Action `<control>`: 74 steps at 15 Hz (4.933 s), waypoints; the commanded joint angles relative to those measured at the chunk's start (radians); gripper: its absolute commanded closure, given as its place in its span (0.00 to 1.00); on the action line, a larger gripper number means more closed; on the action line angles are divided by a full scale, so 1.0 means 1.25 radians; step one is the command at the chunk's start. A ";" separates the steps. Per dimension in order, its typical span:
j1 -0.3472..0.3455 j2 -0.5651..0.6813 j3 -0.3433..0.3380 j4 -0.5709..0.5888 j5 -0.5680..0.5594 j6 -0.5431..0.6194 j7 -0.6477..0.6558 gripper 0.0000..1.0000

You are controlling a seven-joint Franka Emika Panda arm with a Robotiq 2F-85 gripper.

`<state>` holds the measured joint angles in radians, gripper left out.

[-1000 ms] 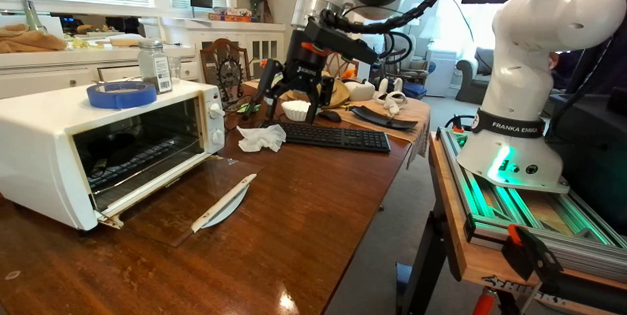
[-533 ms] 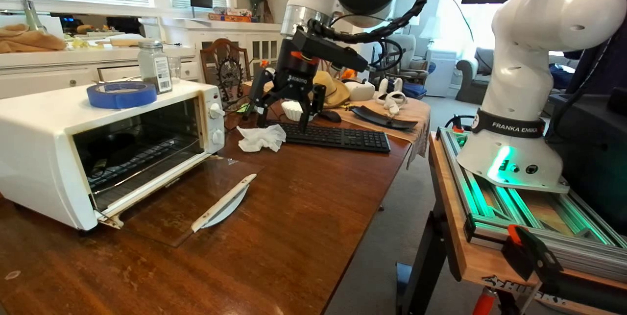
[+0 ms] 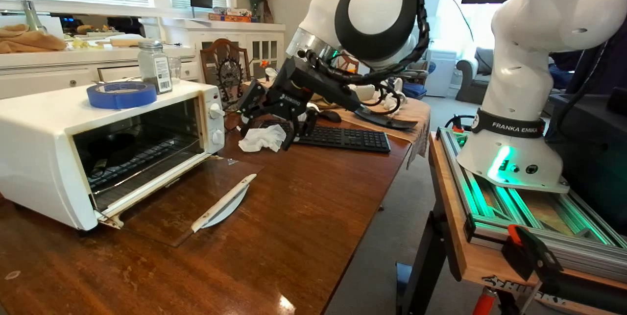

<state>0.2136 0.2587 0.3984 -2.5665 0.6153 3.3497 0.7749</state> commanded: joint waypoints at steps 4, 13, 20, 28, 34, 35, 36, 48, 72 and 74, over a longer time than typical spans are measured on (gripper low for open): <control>0.057 0.186 -0.052 0.116 -0.016 0.201 0.026 0.00; 0.243 0.330 -0.205 0.387 0.064 0.131 -0.036 0.00; 0.240 0.330 -0.186 0.382 0.069 0.148 -0.044 0.00; 0.205 0.431 -0.071 0.380 0.051 0.474 0.005 0.00; 0.147 0.500 -0.048 0.446 0.005 0.473 0.012 0.00; 0.143 0.509 -0.045 0.469 -0.006 0.467 0.008 0.00; 0.139 0.518 -0.041 0.490 -0.016 0.463 0.006 0.00; 0.153 0.573 -0.031 0.570 0.007 0.595 0.001 0.00; 0.100 0.769 0.053 0.773 -0.164 0.689 0.097 0.56; 0.098 0.776 0.056 0.784 -0.163 0.688 0.098 0.60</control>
<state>0.3497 1.1878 0.4464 -1.6327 0.4408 4.2085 0.8803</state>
